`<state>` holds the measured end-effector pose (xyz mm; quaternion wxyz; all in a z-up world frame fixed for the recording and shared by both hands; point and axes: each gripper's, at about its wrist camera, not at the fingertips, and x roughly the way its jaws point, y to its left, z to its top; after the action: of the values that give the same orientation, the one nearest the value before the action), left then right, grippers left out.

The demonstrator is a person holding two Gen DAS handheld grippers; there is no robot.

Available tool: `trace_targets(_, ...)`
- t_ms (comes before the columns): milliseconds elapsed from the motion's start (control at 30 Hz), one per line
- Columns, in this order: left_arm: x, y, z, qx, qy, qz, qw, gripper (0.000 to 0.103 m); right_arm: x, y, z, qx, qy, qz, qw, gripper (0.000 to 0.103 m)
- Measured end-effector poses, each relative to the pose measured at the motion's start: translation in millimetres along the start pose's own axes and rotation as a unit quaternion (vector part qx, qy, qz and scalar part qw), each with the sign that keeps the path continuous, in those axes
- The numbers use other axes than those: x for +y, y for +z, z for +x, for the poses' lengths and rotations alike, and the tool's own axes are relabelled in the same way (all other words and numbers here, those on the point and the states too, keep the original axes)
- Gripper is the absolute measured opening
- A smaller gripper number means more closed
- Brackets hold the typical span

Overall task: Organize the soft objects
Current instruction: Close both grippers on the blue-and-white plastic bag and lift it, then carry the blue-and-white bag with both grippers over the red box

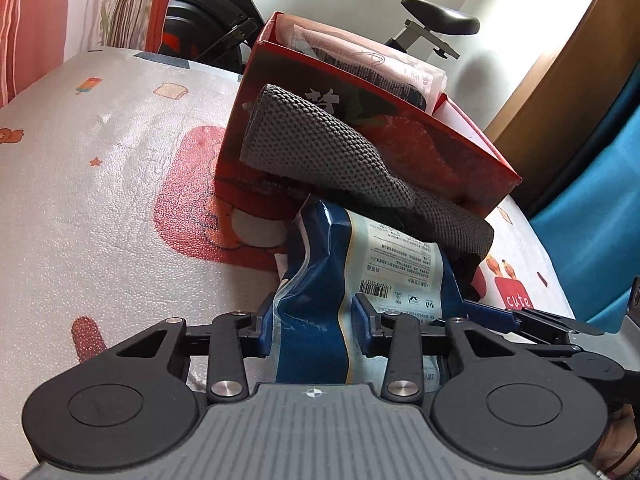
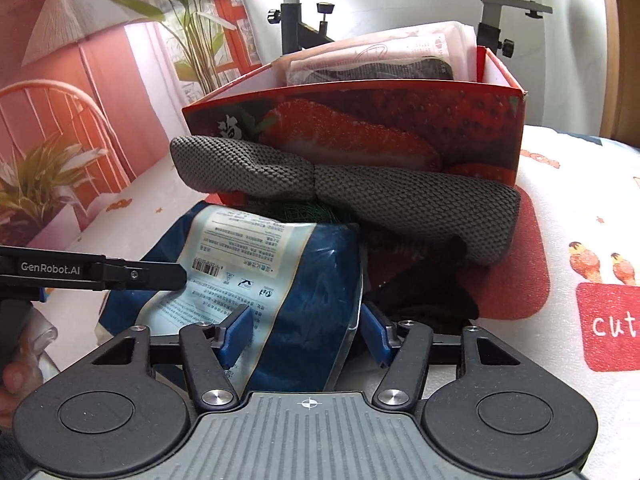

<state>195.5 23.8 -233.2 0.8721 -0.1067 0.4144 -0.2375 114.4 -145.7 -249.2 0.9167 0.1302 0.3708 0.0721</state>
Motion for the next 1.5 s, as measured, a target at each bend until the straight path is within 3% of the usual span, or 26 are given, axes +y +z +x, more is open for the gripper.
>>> trace_targets(367,-6.7,-17.8,-4.6,0.011,0.001,0.026,0.9996,0.041,2.0,-10.6,-4.2,-0.006,-0.022,-0.042,0.999,0.049)
trace_targets(467,-9.0,-21.7,-3.9,0.011,0.007,0.038,0.9992,0.04,7.1,-11.2,-7.4,-0.013,-0.037,-0.066,0.997,0.04)
trace_targets(733,-10.2,-24.0,-12.1,-0.007,0.007,0.043,0.999,0.039,19.4,-10.7,-21.4,-0.046,-0.043,-0.129,0.99,0.029)
trace_targets(1033,-19.3,-23.5,-27.7,-0.043,0.012,0.068,0.9967,0.034,26.8,-5.8,-33.8,-0.076,-0.036,-0.151,0.985,0.019)
trace_targets(1233,-21.8,-22.3,-33.9,-0.061,0.006,0.073,0.9954,0.026,31.4,-5.5,-39.6,-0.091,-0.045,-0.173,0.98,0.011)
trace_targets(1500,-25.1,-15.6,-48.1,-0.093,-0.003,0.072,0.9931,0.024,37.5,4.2,-53.1,-0.119,-0.044,-0.19,0.974,0.009)
